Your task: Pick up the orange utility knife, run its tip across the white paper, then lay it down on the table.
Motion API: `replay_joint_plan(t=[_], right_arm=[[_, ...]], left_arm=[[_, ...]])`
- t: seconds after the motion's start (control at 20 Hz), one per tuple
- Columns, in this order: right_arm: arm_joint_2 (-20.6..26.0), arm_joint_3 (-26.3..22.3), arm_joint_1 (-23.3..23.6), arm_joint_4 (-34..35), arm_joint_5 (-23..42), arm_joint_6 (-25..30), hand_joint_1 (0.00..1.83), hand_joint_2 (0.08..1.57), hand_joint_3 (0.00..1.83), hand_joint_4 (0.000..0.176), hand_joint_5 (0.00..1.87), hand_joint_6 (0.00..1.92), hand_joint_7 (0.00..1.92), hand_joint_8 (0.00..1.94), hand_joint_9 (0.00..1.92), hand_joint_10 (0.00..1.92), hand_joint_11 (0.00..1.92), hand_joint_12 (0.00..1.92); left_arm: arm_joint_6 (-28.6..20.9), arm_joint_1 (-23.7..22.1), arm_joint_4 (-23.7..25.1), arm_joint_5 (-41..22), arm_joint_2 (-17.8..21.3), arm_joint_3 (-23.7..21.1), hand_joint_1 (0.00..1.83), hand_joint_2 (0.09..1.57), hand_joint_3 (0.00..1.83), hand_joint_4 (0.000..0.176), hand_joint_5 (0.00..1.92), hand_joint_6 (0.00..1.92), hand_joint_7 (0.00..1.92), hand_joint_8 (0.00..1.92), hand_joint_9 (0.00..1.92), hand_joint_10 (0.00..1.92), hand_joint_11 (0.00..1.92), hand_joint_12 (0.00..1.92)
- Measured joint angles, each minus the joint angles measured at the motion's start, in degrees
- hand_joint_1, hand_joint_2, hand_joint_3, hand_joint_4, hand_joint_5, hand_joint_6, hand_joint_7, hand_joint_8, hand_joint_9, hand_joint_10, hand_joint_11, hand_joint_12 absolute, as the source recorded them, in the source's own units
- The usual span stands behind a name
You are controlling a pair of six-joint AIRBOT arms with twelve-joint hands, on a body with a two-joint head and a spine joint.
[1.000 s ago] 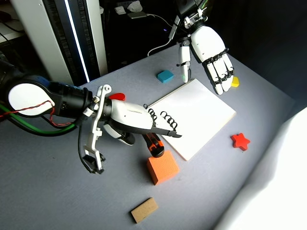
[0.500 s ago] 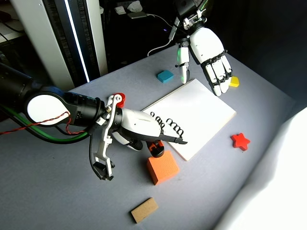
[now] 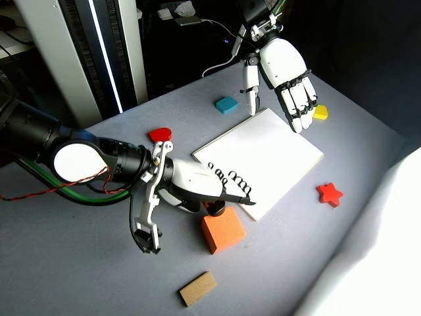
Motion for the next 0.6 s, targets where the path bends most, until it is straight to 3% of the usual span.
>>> replay_joint_plan(t=[0.15, 0.2, 0.25, 0.3, 0.35, 0.4, 0.45, 0.5, 0.55, 0.6], right_arm=[[-0.17, 0.0, -0.04, -0.11, 0.5, 0.0, 1.09, 1.4, 0.14, 0.0, 0.08, 0.03, 0.05, 0.02, 0.05, 0.02, 0.0, 0.0], [-0.22, 0.0, -0.04, -0.13, 0.61, 0.0, 1.09, 1.38, 0.07, 0.0, 0.17, 0.2, 0.24, 0.07, 0.13, 0.17, 0.0, 0.54], [-0.35, 0.0, -0.04, -0.15, 0.74, 0.0, 1.09, 1.33, 0.03, 0.0, 0.16, 0.8, 0.32, 0.65, 0.17, 0.68, 0.0, 1.18], [-0.44, 0.0, -0.04, -0.13, 0.81, 0.0, 1.02, 1.41, 0.01, 0.0, 0.34, 1.66, 0.48, 1.47, 0.2, 1.13, 0.0, 1.56], [-0.57, 0.0, -0.04, 0.09, 1.42, 0.02, 1.03, 1.4, 0.0, 0.011, 0.48, 1.69, 0.51, 1.7, 0.3, 1.59, 0.11, 1.85], [-0.72, 0.0, -0.02, 0.0, 2.27, -0.04, 1.03, 1.41, 0.0, 0.0, 0.51, 1.65, 0.5, 1.88, 0.46, 1.85, 0.4, 1.91], [-0.83, 0.0, -0.02, -0.04, 2.21, -0.07, 1.06, 1.41, 0.0, 0.0, 0.51, 1.61, 0.55, 1.93, 0.65, 1.91, 0.59, 1.92], [-0.96, 0.0, -0.04, -0.15, 1.7, -0.02, 1.03, 1.43, 0.0, 0.0, 0.58, 1.65, 0.96, 1.94, 1.0, 1.92, 0.87, 1.92], [-1.03, 0.0, -0.04, -0.35, 1.25, -0.04, 1.29, 1.41, 0.0, 0.0, 1.04, 1.87, 1.29, 1.94, 1.33, 1.92, 1.22, 1.92], [-1.03, 0.0, -0.04, -0.28, 1.22, -0.04, 1.44, 1.38, 0.0, 0.032, 1.34, 1.91, 1.54, 1.94, 1.59, 1.92, 1.54, 1.92]], left_arm=[[0.0, -0.07, -0.02, 0.04, -0.04, 0.11, 0.19, 1.32, 0.0, 0.035, 0.06, 0.0, 0.13, 0.0, 0.23, 0.01, 0.0, 0.91], [0.0, -0.07, -0.04, 0.02, -0.04, 0.11, 0.18, 1.32, 0.0, 0.035, 0.06, 0.0, 0.12, 0.0, 0.23, 0.01, 0.0, 0.91], [0.0, -0.07, -0.04, -0.09, -0.04, 0.17, 0.2, 1.31, 0.0, 0.036, 0.06, 0.0, 0.14, 0.0, 0.24, 0.01, 0.0, 0.94], [0.0, -0.07, -0.04, -0.15, -0.04, 0.17, 0.21, 1.31, 0.0, 0.038, 0.07, 0.0, 0.15, 0.0, 0.26, 0.02, 0.0, 0.97], [-0.02, -0.07, -0.04, -0.15, -0.07, 0.17, 0.2, 1.31, 0.0, 0.039, 0.06, 0.0, 0.14, 0.0, 0.27, 0.02, 0.0, 0.99], [0.0, -0.07, -0.04, -0.17, -0.07, 0.17, 0.21, 1.31, 0.0, 0.04, 0.06, 0.0, 0.16, 0.0, 0.27, 0.01, 0.0, 1.01], [-0.02, -0.07, -0.02, -0.2, -0.07, 0.17, 0.22, 1.31, 0.0, 0.038, 0.08, 0.01, 0.16, 0.01, 0.28, 0.02, 0.0, 1.01], [0.0, -0.07, -0.04, -0.2, -0.04, 0.17, 0.21, 1.31, 0.0, 0.037, 0.07, 0.0, 0.16, 0.0, 0.28, 0.01, 0.0, 1.02], [0.0, -0.07, -0.35, -0.22, -0.07, 0.17, 0.21, 1.31, 0.0, 0.038, 0.08, 0.0, 0.17, 0.01, 0.29, 0.02, 0.0, 1.04], [0.0, -0.07, -0.39, -0.22, -0.09, 0.17, 0.21, 1.31, 0.0, 0.038, 0.08, 0.0, 0.16, 0.0, 0.29, 0.01, 0.0, 1.06]])
